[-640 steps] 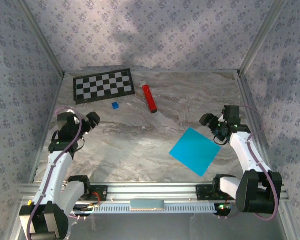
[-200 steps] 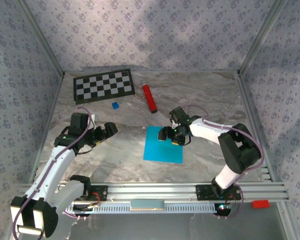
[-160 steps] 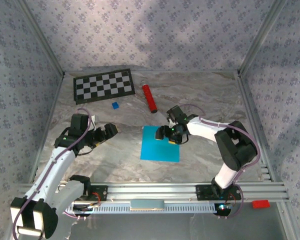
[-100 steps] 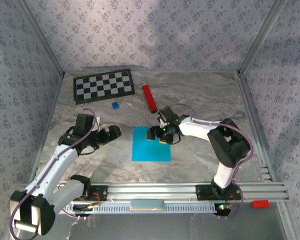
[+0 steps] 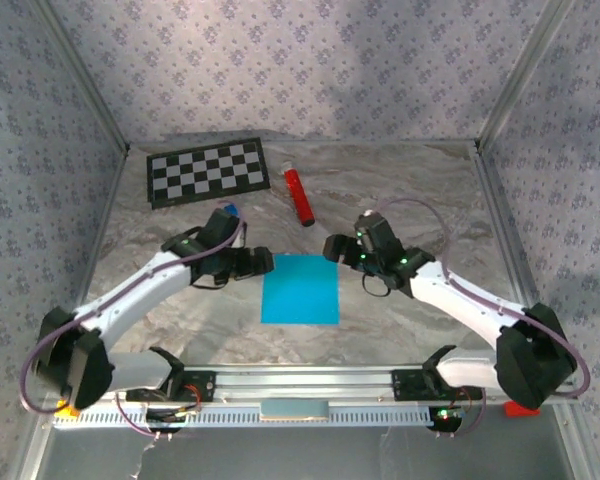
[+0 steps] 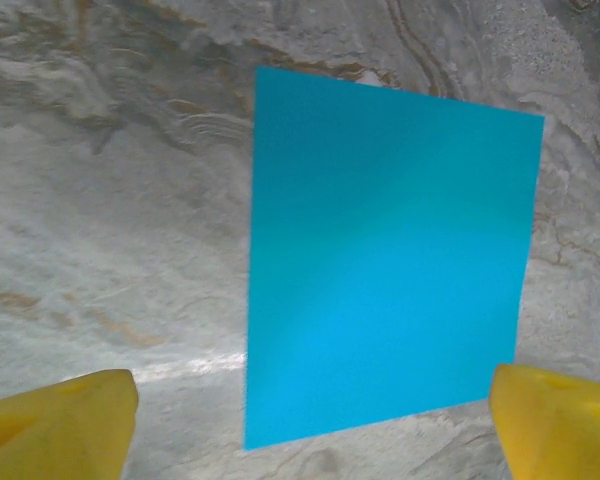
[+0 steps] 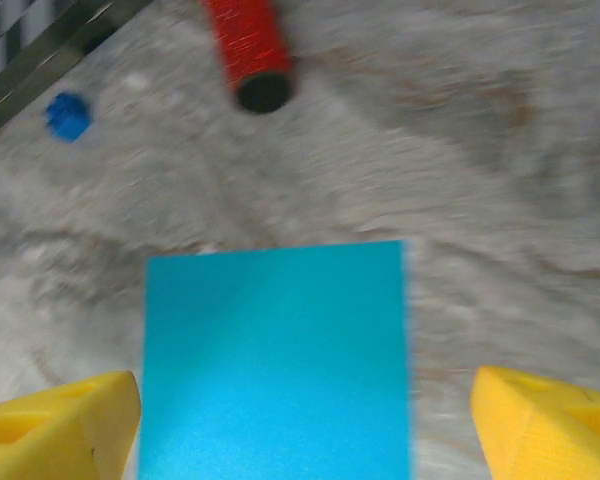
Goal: Fold a paper plane with a square sheet of paper (pick it up from the middle)
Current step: First fold the square sheet of paper in half at the center of the table.
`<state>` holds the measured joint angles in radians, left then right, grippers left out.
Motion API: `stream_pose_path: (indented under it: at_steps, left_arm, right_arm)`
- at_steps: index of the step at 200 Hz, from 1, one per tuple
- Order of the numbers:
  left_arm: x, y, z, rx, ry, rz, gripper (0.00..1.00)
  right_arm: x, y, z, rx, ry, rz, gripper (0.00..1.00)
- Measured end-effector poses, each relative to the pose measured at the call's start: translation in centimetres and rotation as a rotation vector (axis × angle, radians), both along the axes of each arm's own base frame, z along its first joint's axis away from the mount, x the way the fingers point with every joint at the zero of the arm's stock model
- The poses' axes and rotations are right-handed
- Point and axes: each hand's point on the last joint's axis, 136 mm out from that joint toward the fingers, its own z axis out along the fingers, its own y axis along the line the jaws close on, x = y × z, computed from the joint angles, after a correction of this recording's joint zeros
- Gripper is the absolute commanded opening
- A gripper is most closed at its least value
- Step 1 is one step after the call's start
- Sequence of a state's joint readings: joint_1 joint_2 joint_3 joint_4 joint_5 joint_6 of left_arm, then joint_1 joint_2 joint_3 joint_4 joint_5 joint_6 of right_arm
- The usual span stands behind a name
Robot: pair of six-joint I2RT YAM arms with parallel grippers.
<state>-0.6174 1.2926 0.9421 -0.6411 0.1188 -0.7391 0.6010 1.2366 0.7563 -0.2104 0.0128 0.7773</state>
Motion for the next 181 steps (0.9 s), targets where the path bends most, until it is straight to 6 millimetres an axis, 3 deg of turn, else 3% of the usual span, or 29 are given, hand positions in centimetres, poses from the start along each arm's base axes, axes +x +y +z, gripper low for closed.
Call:
stream_pose_path:
  at_steps: [36,56,79,116,181]
  left_arm:
    - [1.2,-4.6,-2.1,0.126,0.077,-0.071,0.84]
    - [1.7,-7.4,-3.5,0.197,0.108,-0.120,0.84]
    - [1.9,-9.6,-4.9,0.254,0.140,-0.150,0.83]
    - [1.5,-10.5,-6.9,0.316,0.201,-0.145,0.84]
    - [1.4,-10.6,-8.2,0.347,0.242,-0.106,0.86]
  right_arm:
    - [-0.4,-5.8,-4.2,0.004,0.117,-0.116,0.89]
    - [-1.4,-7.0,-5.5,0.028,0.161,-0.134,0.90]
    - [-1.4,-7.3,-4.9,0.061,0.150,-0.128,0.91]
    - [-1.1,-8.2,-4.4,0.087,0.141,-0.117,0.93]
    - [-0.8,-8.4,-4.7,0.099,0.159,-0.053,0.95]
